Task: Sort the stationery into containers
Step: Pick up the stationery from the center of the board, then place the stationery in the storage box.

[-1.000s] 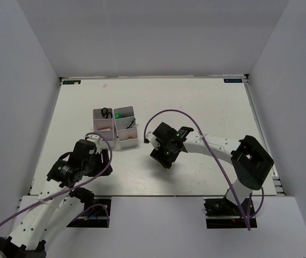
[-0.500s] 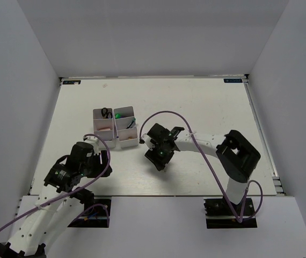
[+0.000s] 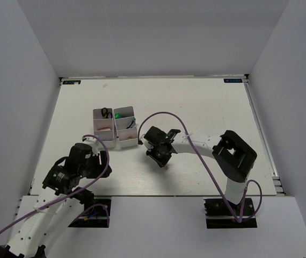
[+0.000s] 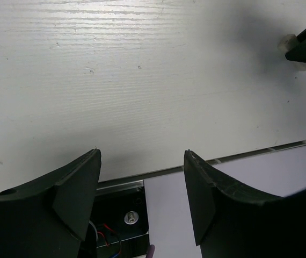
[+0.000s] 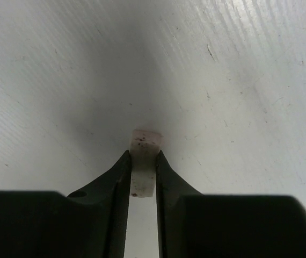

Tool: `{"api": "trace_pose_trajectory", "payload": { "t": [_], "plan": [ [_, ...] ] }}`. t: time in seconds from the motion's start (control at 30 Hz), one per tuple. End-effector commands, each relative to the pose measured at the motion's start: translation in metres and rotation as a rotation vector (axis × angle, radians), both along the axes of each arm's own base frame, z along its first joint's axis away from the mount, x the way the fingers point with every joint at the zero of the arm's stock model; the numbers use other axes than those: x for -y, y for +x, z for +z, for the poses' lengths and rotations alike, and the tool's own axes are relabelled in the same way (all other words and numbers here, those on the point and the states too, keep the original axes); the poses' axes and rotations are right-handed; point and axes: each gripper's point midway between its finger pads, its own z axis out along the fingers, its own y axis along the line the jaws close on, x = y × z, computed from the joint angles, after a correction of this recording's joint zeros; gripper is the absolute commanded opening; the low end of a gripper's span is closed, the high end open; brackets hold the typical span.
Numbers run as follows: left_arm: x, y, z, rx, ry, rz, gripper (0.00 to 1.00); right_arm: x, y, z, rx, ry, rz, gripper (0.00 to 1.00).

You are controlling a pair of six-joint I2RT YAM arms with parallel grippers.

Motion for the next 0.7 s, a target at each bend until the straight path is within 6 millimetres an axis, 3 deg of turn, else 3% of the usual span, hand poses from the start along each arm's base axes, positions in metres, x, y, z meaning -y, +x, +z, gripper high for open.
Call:
{"api": "trace_pose_trajectory", "payload": {
  "t": [0.0,0.07,0.2,0.23,0.33,0.47,0.67],
  "plan": [
    [0.000,0.001,0.010,0.033,-0.010,-0.007,0.73,0.003,-0.016,-0.008,-0.027,-0.033,0.033,0.06],
    [0.000,0.000,0.012,0.038,-0.011,-0.004,0.73,-0.010,-0.018,0.009,-0.045,0.032,0.069,0.04],
    [-0.004,0.003,0.015,0.057,0.002,0.012,0.73,-0.051,-0.011,0.067,0.000,0.224,0.192,0.00],
    [-0.005,0.003,0.015,0.058,0.004,0.015,0.73,-0.071,0.000,0.097,0.068,0.296,0.246,0.00],
    [-0.005,0.002,0.012,0.045,0.007,0.014,0.73,-0.102,0.017,0.132,0.181,0.394,0.373,0.00],
    [-0.003,0.001,0.009,0.033,0.002,0.017,0.73,-0.131,0.041,0.148,0.278,0.417,0.463,0.00],
    [-0.003,0.003,0.009,0.028,0.006,0.019,0.73,-0.160,0.070,0.150,0.422,0.386,0.564,0.00]
  ]
}}
